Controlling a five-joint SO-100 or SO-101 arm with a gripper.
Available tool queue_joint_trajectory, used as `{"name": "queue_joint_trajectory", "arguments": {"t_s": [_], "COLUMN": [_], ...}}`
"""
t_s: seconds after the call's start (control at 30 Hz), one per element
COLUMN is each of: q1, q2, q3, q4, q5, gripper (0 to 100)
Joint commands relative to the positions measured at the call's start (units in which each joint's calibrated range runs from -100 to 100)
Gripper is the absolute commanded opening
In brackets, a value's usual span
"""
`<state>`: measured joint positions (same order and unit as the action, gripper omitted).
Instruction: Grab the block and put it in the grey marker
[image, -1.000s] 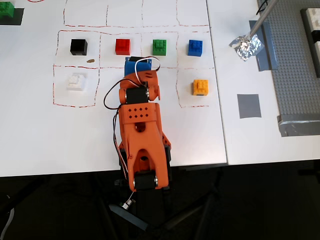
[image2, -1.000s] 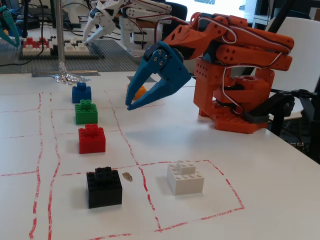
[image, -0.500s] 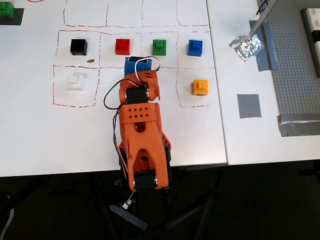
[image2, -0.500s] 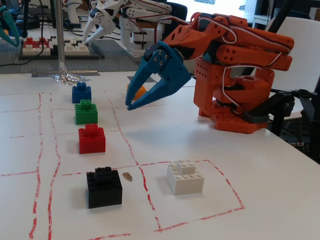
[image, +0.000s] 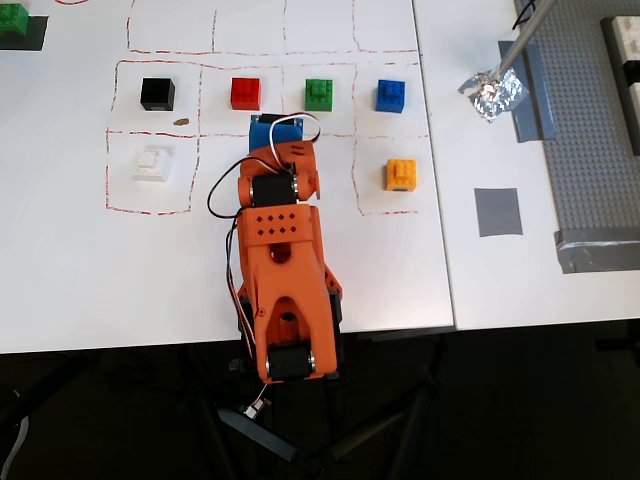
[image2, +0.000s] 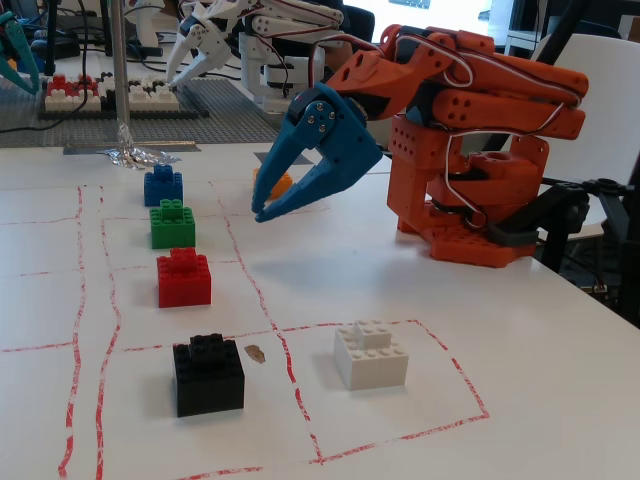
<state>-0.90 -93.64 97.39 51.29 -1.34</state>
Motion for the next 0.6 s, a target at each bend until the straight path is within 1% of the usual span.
{"name": "queue_joint_trajectory", "arguments": {"t_s": [0.0,0.13,0.27,0.57], "q1": [2.9,6.9,10.6,21.0], "q2": [7.0,16.6,25.8,53.3], "q3": [-9.5,-19.0,-29.0,-56.0], "q4": [0.0,0.1,2.9,15.9], "q5": [-0.2,-1.4,-2.6,-8.5], "gripper": [0,0,0,0]}}
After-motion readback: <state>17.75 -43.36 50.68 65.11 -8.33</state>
